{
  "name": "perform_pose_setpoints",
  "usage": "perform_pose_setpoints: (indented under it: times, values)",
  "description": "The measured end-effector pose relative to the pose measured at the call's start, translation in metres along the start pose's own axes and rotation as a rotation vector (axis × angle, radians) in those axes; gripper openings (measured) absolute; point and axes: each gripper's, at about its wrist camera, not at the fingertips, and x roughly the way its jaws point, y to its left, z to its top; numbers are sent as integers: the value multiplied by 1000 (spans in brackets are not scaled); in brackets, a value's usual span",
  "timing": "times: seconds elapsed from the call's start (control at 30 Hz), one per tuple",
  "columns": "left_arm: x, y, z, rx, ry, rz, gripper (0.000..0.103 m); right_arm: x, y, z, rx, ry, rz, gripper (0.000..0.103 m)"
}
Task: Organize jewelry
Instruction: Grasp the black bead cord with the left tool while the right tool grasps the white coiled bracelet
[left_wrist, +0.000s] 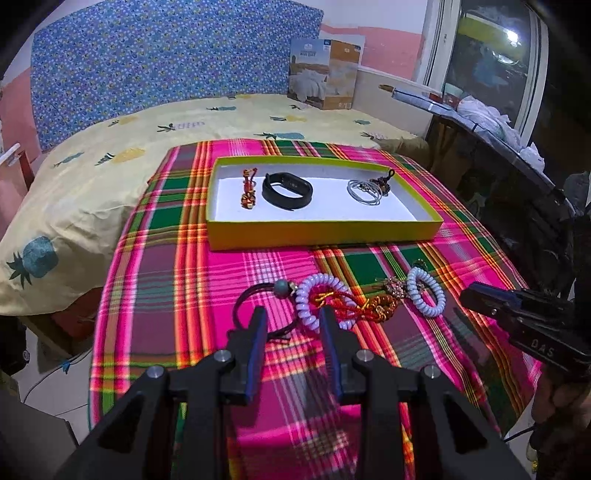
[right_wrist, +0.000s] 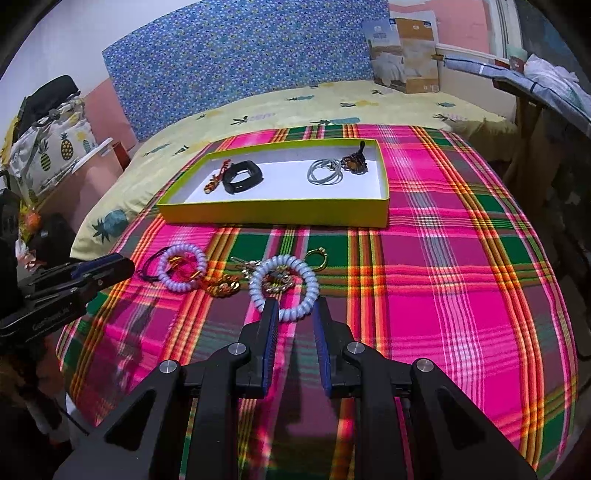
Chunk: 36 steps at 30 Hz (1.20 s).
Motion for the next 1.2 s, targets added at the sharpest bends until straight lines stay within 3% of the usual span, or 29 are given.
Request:
perform_pose_setpoints:
  times: [0.43, 0.7, 0.87, 0.97, 1.07, 1.13, 1.2]
  values:
    - [18, 5, 5, -6, 28, -6, 30, 31, -7, 9, -8, 42, 4, 20]
    - [15, 26, 9, -38, 11, 50, 30, 38, -5, 9, -36, 66, -3, 20]
    - [26, 29, 6, -23, 60, 78, 30, 42, 0, 9, -68, 78, -26, 19]
    - [34, 26, 4, 3, 89, 94, 30, 43, 4, 9, -92, 80, -43, 11]
    - [37, 23, 5, 19, 93, 110, 30, 42, 4, 9, -93, 78, -44, 10]
    - [39, 21, 5, 38, 93, 129, 27, 41, 4, 8, -91, 74, -42, 10]
    - [40, 19, 5, 61, 89, 152, 10, 39, 4, 7, -86, 68, -36, 10]
